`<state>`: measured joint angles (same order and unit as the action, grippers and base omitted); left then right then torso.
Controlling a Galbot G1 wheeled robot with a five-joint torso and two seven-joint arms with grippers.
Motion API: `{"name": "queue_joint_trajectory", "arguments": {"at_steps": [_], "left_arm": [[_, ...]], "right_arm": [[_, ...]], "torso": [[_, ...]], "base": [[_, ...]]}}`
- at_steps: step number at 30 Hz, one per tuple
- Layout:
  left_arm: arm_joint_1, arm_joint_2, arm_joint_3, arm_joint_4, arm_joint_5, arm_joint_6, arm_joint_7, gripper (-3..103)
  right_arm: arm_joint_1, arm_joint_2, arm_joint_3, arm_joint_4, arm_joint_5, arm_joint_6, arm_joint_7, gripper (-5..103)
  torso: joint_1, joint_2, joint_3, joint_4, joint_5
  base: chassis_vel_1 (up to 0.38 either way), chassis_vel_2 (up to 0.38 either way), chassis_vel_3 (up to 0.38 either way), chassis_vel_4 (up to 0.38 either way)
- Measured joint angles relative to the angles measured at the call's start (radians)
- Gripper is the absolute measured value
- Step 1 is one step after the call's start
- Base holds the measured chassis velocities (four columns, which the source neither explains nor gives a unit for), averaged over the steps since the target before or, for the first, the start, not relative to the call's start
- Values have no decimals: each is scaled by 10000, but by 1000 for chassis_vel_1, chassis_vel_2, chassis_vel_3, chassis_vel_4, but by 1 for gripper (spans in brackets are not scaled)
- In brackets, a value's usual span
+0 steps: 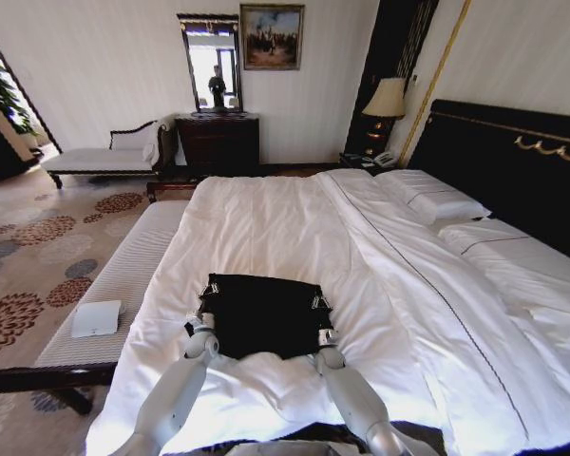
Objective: Fold the clothes on the bed.
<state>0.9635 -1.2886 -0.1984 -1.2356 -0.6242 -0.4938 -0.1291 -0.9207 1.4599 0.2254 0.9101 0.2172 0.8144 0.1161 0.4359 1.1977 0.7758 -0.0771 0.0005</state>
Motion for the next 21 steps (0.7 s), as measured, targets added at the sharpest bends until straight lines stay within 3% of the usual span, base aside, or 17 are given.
{"name": "queue_joint_trajectory", "arguments": {"at_steps": [12,21], "left_arm": [[1032,486,-158,-1607,226,-147,-12,2],[1697,521,-363,-2011,308,-348,360,2]], "right_arm": [[-843,-524,3,1834,-319,-156,552,1],[-1580,-616,132,2554,-1004,-156,581,1]], "torso": [[3,-4,3,0,0],[2,-3,0,-1,-6]], "base": [[0,0,0,0],[0,0,0,0]]}}
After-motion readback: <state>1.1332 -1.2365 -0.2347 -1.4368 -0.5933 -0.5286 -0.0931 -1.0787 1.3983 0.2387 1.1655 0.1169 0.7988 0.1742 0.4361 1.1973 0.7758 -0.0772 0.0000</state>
